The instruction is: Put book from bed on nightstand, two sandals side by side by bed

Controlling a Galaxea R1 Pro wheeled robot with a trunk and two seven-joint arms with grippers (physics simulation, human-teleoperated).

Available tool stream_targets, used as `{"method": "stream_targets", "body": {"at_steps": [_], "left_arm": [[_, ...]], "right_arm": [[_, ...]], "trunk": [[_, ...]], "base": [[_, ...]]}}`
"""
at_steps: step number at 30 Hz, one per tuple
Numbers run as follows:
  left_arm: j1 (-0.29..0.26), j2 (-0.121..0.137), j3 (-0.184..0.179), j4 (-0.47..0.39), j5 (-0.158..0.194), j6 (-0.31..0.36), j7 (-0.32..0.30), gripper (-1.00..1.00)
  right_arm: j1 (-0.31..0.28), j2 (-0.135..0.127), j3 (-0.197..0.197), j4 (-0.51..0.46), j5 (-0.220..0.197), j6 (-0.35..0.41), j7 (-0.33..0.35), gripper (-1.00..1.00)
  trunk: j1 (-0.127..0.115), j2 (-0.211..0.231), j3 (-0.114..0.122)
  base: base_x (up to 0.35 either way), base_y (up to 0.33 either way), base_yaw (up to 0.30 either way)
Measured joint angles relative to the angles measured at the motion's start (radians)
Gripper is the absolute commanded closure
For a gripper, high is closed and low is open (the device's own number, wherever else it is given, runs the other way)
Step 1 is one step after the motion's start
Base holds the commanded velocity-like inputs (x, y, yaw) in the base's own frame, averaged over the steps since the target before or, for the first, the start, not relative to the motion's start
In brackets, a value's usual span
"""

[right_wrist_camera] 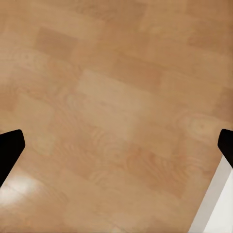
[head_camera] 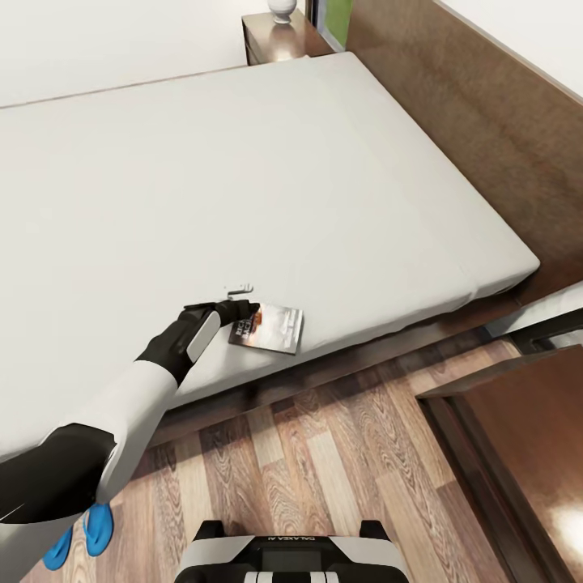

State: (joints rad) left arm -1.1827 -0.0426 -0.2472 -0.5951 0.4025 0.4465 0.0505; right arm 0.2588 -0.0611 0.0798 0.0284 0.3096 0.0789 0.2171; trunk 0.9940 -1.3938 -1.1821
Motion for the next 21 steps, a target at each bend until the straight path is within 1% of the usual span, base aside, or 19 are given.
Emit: {"method": "stream_targets", "body": {"at_steps": [13,21], "left_arm": [[0.000,0.000,0.000,-0.002,0.004,-0.003,0.001,-1.00],[0.000,0.001,0.000,-0.001,0.006,-0.007,0.001,-1.00]], "right_arm": [[0.000,0.000,0.000,0.000,0.001,0.000,0.000,-1.00],[0.000,0.000,-0.001,-0.001,0.025,0.000,0.000,-1.00]], "trunk": [[0.000,0.000,0.000],[0.000,0.000,0.000]], "base": [[0.007,0.005,0.000],[-0.005,-0.002,0.000]]}}
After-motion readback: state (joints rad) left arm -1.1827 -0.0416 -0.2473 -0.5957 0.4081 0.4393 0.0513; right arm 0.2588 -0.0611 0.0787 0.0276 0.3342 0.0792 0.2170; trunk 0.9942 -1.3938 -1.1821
